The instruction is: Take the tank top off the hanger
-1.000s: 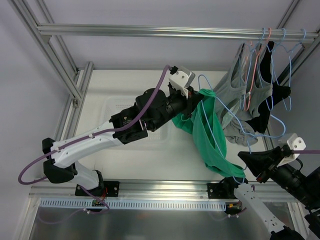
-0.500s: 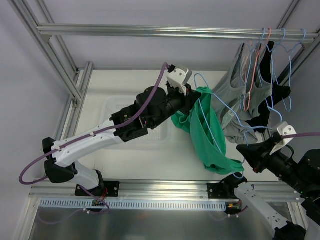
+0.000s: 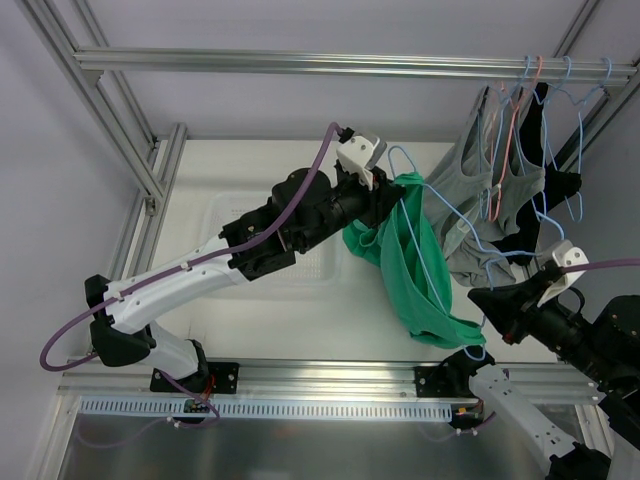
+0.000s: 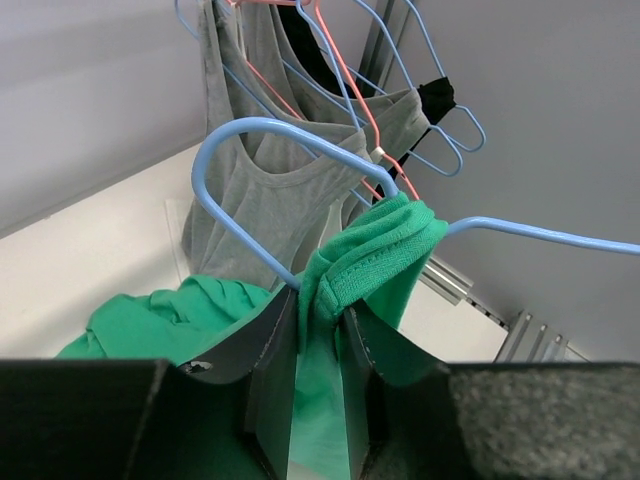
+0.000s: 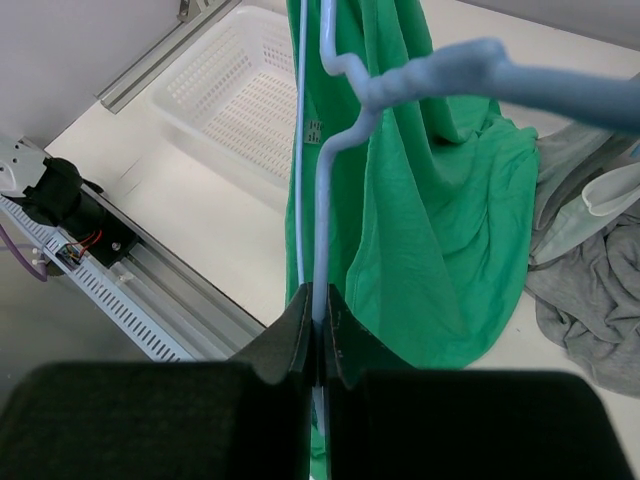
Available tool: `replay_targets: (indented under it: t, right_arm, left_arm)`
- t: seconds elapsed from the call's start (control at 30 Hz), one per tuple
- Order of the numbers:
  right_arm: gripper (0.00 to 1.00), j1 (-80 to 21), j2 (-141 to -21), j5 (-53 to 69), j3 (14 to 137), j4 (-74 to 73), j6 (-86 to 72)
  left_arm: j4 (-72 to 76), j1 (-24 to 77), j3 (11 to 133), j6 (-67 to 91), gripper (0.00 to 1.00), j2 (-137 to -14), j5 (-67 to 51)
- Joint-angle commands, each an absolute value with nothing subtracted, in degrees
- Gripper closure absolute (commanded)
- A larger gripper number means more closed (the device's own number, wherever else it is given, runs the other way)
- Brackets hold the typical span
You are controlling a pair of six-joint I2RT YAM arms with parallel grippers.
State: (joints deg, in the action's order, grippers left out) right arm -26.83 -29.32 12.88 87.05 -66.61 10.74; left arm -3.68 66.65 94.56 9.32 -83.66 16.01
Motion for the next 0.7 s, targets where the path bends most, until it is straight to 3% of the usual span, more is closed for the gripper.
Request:
replay_targets:
  t: [0.0,0.13,0.27,0.3,0.67]
  right_arm:
    - [1.00,-27.2,-30.0,14.6,87.5,-61.4,10.1]
    - [1.00,-27.2,-29.9,14.6,87.2,-61.1,9.8]
    - [1.00,-27.2,-29.9,14.4,86.8,-61.1,9.7]
    - [1.00,-27.2,-30.0,13.7,86.7,-61.2,9.6]
    - [1.00,-27.2,-31.5,8.9,85.7,-61.5,9.1]
  left_arm:
    - [-1.8,66.5,94.1,6.9,0.80,-83.7,13.0]
    - [-1.8,66.4,93.9,6.7,0.90,-84.1,12.8]
    - [-1.8,66.4,93.7,6.9,0.79,-84.5,12.9]
    - [-1.7,66.4,93.4,7.0,0.70,-84.5,12.7]
    - [-1.1,66.5,91.3,7.9,0.65,-83.5,12.1]
